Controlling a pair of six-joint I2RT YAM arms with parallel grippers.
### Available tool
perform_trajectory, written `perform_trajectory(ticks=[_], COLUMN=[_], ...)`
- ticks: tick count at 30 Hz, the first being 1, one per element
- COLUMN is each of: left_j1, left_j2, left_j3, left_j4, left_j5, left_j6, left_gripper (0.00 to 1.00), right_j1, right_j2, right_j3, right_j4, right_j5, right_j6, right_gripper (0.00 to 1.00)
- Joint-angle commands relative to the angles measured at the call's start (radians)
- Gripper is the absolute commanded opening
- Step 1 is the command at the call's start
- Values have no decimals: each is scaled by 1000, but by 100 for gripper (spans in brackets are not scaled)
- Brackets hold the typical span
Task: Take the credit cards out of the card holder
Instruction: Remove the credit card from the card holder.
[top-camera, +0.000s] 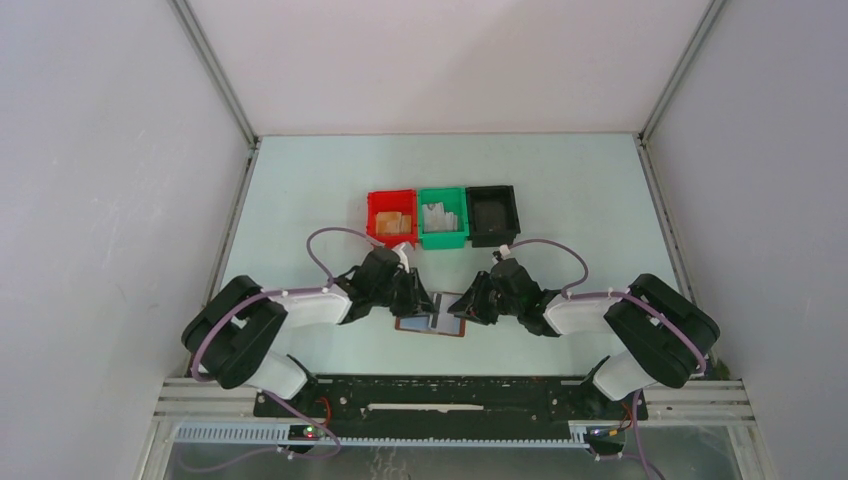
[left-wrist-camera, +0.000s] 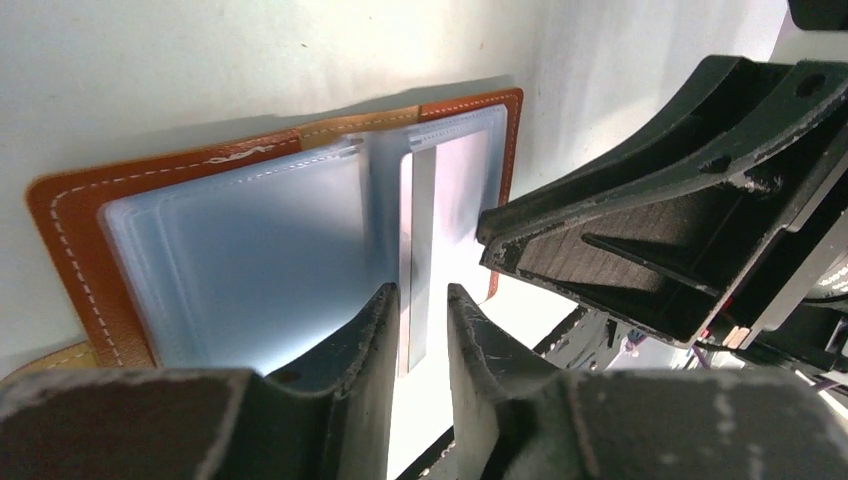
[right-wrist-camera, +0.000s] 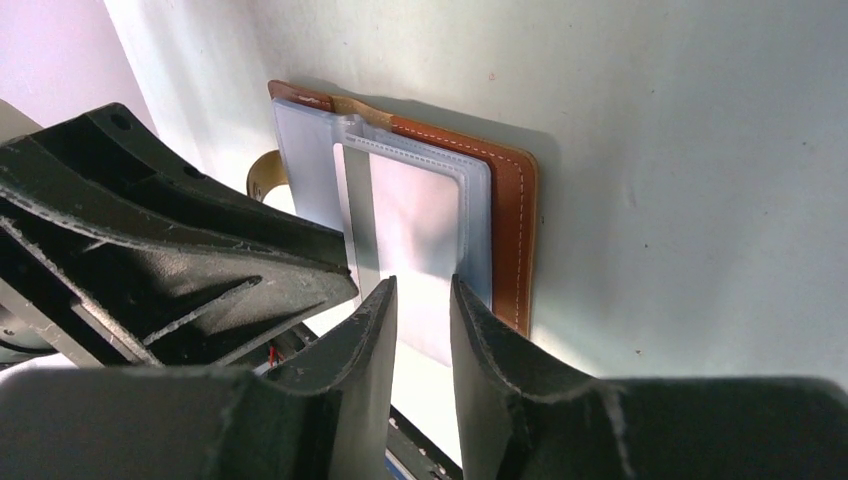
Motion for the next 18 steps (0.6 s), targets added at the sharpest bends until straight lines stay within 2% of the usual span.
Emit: perform_trajectory(ticks=[1,4,7,8,18], left_j1=[14,17,18,18,70], left_j2=[20,28,32,32,-11], left_j3=[56,59,60,57,3], left_j4=[63,62,54,53,51], left_j5=[7,10,6,8,14], left_j6=[26,27,28,28,55], left_gripper=[27,21,3,0,0], right_j1=[10,9,9,9,5], right_j2=[14,16,19,20,30], right_j3=[-8,-8,-8,-8,-10], right_j4=[-30,-27,-27,-27,-52], right_j5=[10,10,11,12,27], right_j6=[-2,-3,-1,-1,-2], right_gripper=[35,35,35,35,34])
